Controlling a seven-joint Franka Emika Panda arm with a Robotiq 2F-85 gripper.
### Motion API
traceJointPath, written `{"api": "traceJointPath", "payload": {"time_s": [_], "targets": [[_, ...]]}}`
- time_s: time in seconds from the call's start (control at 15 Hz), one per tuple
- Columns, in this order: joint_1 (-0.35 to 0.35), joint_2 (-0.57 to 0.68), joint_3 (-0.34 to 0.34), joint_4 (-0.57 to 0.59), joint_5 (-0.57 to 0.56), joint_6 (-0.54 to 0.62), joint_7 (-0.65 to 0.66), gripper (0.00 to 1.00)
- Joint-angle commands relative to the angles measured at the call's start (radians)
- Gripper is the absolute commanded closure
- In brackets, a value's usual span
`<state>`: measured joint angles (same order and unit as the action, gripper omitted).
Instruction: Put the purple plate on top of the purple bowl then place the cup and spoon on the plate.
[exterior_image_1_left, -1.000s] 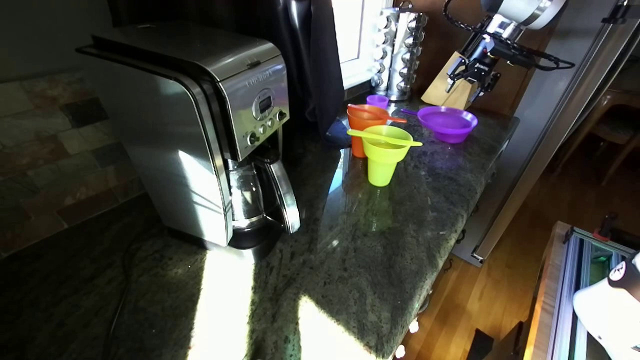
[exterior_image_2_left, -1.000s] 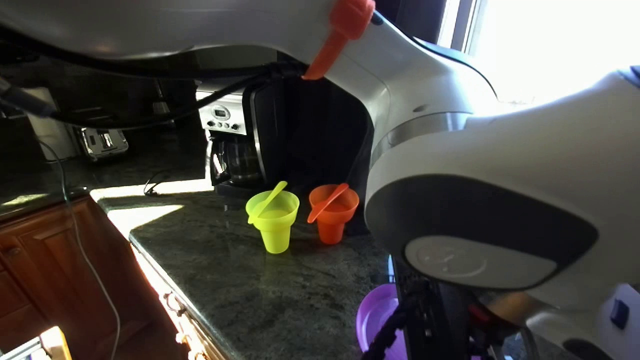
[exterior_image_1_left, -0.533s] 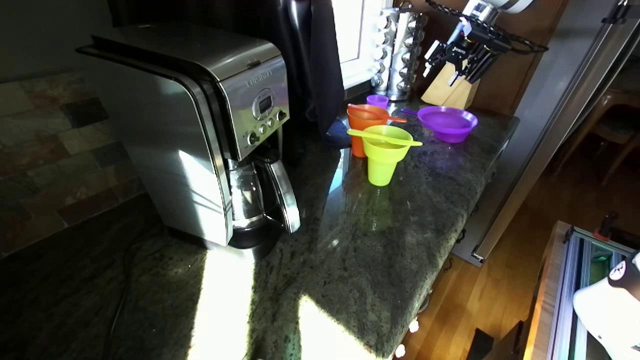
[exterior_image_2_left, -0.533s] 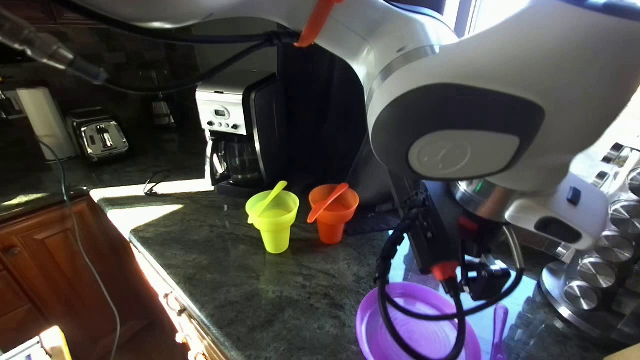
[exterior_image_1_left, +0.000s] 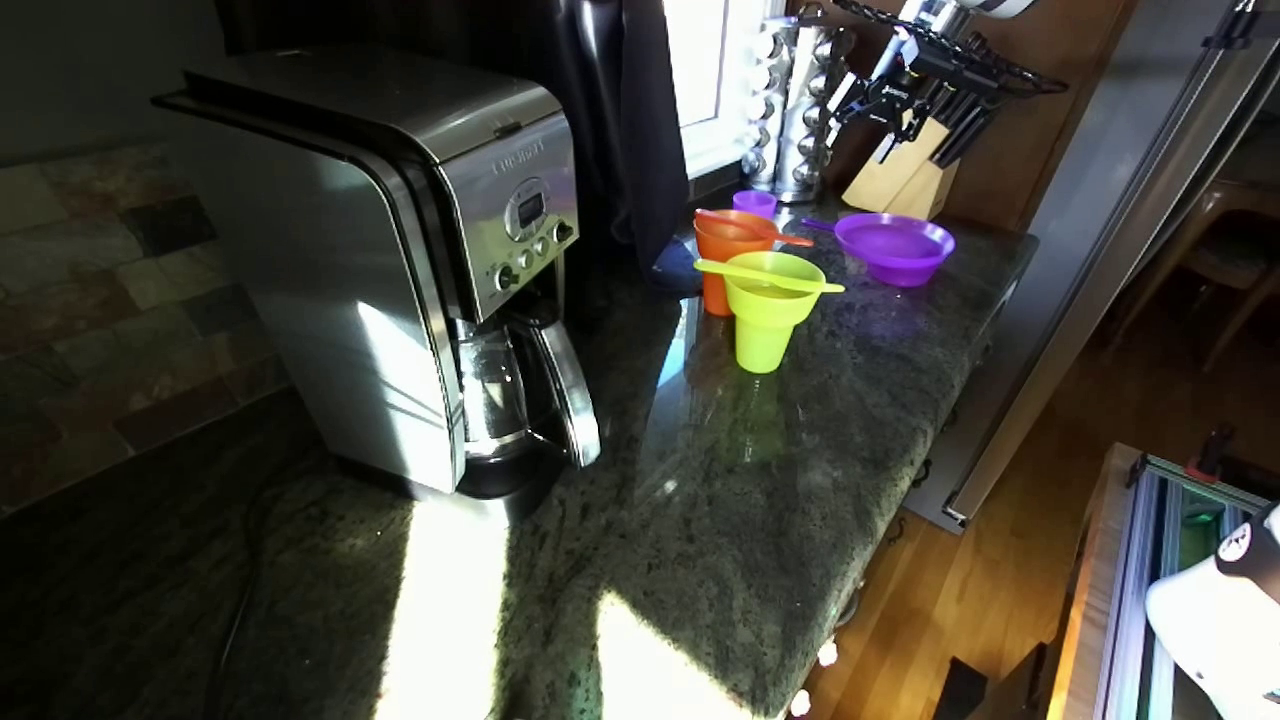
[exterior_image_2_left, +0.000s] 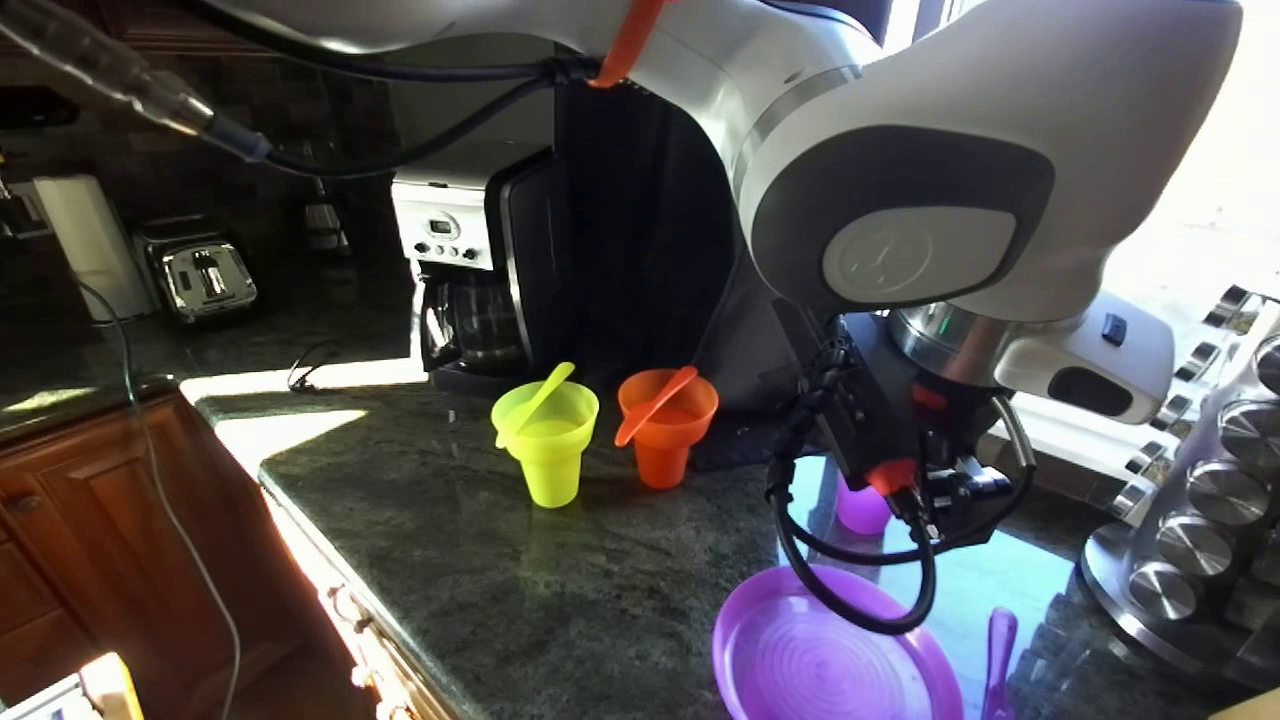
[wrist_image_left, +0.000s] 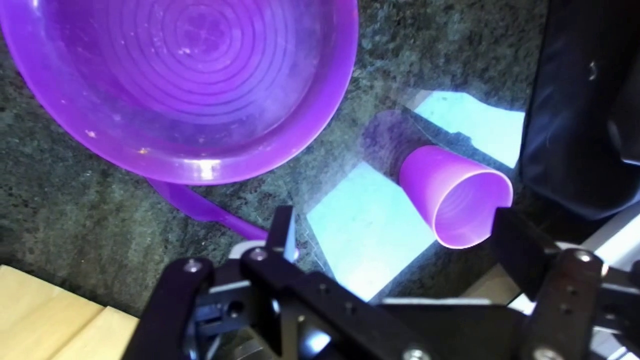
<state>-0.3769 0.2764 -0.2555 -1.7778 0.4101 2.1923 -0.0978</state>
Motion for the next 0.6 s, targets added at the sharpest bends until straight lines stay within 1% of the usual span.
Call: {"api": "traceJointPath", "payload": {"time_s": [0.0,0.13,0.2,0.53], "targets": [[0.001,0.018,0.002,0.017,-0.017,0.026,0.024,0.0],[0.008,0.054,0.013,0.065,-0.026,0.047,0.012,0.0],[0.017,0.075,0.016,0.093,-0.051,0.057,0.018,0.0],[0.031,0.185,0.051,0.248,-0.136,0.004,0.01,0.0]]}}
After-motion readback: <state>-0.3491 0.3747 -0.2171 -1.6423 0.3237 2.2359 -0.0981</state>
